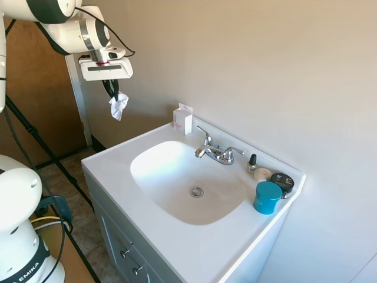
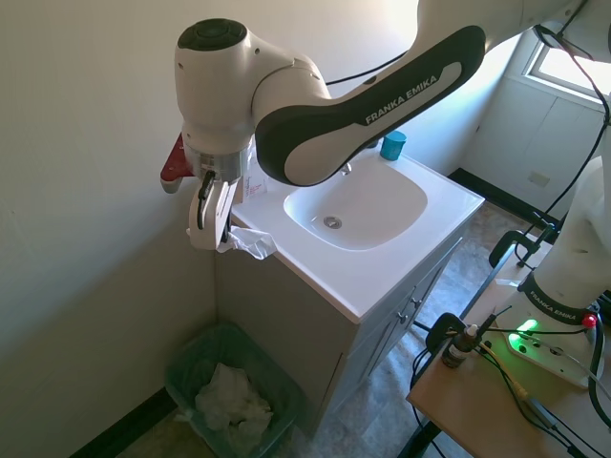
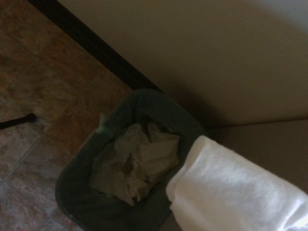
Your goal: Throw the tissue in the trash bin
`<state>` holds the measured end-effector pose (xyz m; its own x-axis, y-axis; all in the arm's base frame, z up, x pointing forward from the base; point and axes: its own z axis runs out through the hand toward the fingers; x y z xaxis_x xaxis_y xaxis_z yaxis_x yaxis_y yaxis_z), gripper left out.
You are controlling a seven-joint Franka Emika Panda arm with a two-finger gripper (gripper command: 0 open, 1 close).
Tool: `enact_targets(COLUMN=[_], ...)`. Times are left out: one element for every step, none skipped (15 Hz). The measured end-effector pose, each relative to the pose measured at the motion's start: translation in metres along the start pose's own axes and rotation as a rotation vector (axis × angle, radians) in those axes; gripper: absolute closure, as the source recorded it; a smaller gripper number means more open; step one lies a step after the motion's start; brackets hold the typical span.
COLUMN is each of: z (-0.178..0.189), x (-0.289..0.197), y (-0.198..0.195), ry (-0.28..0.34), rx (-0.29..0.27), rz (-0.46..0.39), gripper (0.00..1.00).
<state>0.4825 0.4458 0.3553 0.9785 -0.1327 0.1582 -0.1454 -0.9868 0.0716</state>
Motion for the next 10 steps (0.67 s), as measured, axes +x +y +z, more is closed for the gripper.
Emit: enact_targets(z=[0.000, -0.001, -0.002, -0.003, -0.004, -0.004, -0.004, -0.005, -0.006, -0.007], x=[0.000, 0.000, 0.000, 0.001, 0.003, 0.005, 0.007, 0.009, 0.010, 0.010], y=[-0.001, -0.001, -0.002, -0.002, -0.002, -0.001, -0.001, -0.002, -0.003, -0.004], ry=[-0.002, -0.004, -0.004, -0.005, -0.006, -0.006, -0.006, -0.006, -0.005, -0.006], rx=[0.000, -0.001, -0.002, -0.003, -0.005, -0.007, -0.008, -0.007, -0.007, -0.008], rz=[-0.001, -0.001, -0.001, 0.000, 0.002, 0.004, 0.005, 0.006, 0.006, 0.006], gripper=[0.00, 0.00, 0.00, 0.00, 0.00, 0.00, 0.00, 0.00, 0.00, 0.00])
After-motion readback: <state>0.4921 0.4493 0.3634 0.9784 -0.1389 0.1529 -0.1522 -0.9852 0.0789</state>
